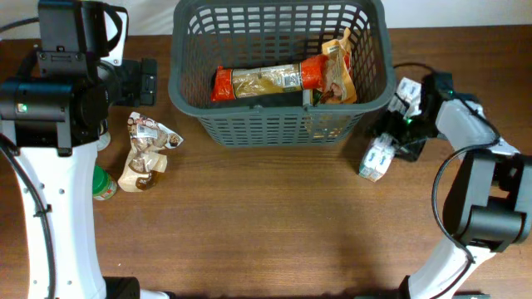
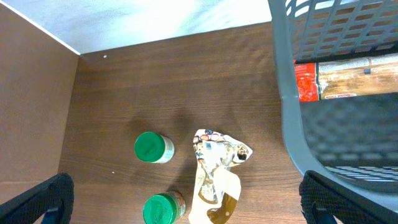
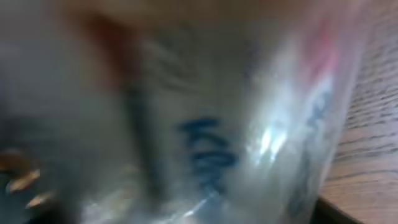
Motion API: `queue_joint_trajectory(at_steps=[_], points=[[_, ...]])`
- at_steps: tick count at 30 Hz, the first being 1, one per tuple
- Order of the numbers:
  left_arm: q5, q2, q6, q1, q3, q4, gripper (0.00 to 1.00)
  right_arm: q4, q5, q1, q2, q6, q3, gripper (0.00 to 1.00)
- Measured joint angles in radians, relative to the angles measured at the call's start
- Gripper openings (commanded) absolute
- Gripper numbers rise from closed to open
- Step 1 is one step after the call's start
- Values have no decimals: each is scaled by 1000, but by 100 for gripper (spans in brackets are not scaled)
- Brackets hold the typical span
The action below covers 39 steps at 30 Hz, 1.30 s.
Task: Pack container
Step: 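Grasp the white tissue pack with the right gripper and lift, then lower the tissue pack into the basket with the right gripper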
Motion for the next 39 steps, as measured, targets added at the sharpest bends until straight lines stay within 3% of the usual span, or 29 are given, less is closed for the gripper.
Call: queue_joint_trajectory(at_steps=[3,14,20,25,30,35,39], points=[[0,0,0,0,0,0,99,24,0,-1,0,25,-42,4],[0,0,0,0,0,0,99,-75,-26,-72,-82,40,13,4],[0,0,0,0,0,0,99,-70,-69,-119,-327,-42,296,4],[0,0,0,0,0,0,99,-59,-124,19,-561,-264,570,4],[0,0,0,0,0,0,99,-57,-188,327,-692,-537,667,4],[0,0,0,0,0,0,99,-94,-119,527,-625,-863,671,4],[0,0,0,0,0,0,99,-64,11,562,-457,-1053,662,4]])
